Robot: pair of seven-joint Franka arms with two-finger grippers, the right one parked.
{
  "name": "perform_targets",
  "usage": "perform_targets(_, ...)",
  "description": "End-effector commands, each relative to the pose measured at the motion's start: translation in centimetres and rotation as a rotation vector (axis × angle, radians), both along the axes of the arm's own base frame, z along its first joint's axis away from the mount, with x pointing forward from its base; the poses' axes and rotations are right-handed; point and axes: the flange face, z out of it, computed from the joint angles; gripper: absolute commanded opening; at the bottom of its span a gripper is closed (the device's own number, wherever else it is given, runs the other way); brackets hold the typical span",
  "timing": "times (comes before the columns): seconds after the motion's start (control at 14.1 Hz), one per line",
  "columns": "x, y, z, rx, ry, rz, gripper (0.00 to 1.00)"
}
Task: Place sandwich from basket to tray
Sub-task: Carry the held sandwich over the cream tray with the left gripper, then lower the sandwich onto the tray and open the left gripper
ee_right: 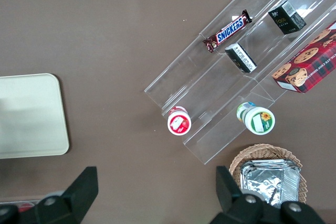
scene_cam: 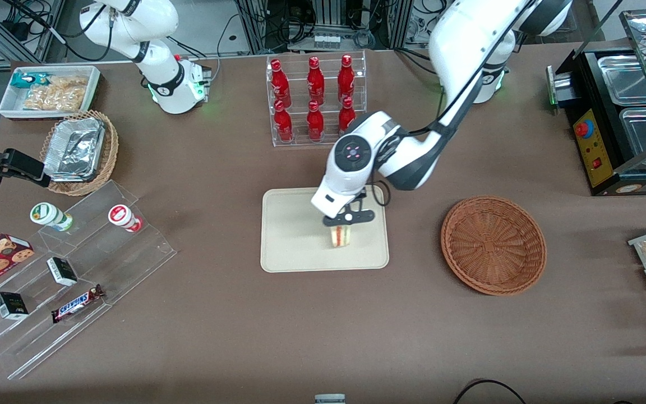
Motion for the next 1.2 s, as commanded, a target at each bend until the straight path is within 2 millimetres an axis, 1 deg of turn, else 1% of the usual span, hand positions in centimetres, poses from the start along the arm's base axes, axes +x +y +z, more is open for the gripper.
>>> perform_targets(0.0, 1.3, -1.2, -1.3, -0.006, -0.001, 0.008, 0.04)
perform_targets(0.14, 1.4, -1.4, -2.9, -0.023, -0.008, 0.012, 0.05)
perform_targets(0.28, 1.7, -1.6, -4.4, -0.042, -0.018, 0.019, 0.11)
perform_targets(0.35, 1.7, -1.7, -4.4, -0.046, -0.021, 0.019, 0.16)
perform_targets(0.42, 1.8, -1.6, -4.4, -0.051, -0.026, 0.015, 0.5)
perform_targets(0.5, 2.1, -1.7, -4.3, -0.061, -0.039, 0.015, 1.0)
perform_targets(0.64, 2.3, -1.7, -4.0, -0.071, -0.053, 0.018, 1.0)
perform_targets(0.85, 3.2, -1.8, -1.4, -0.086, -0.093, 0.029, 1.0)
perform_targets(1.06, 4.8, -1.0, 3.7, -0.112, -0.141, 0.078, 1.0)
perform_targets(1.13, 5.4, 0.1, 5.0, -0.092, -0.143, 0.098, 1.0)
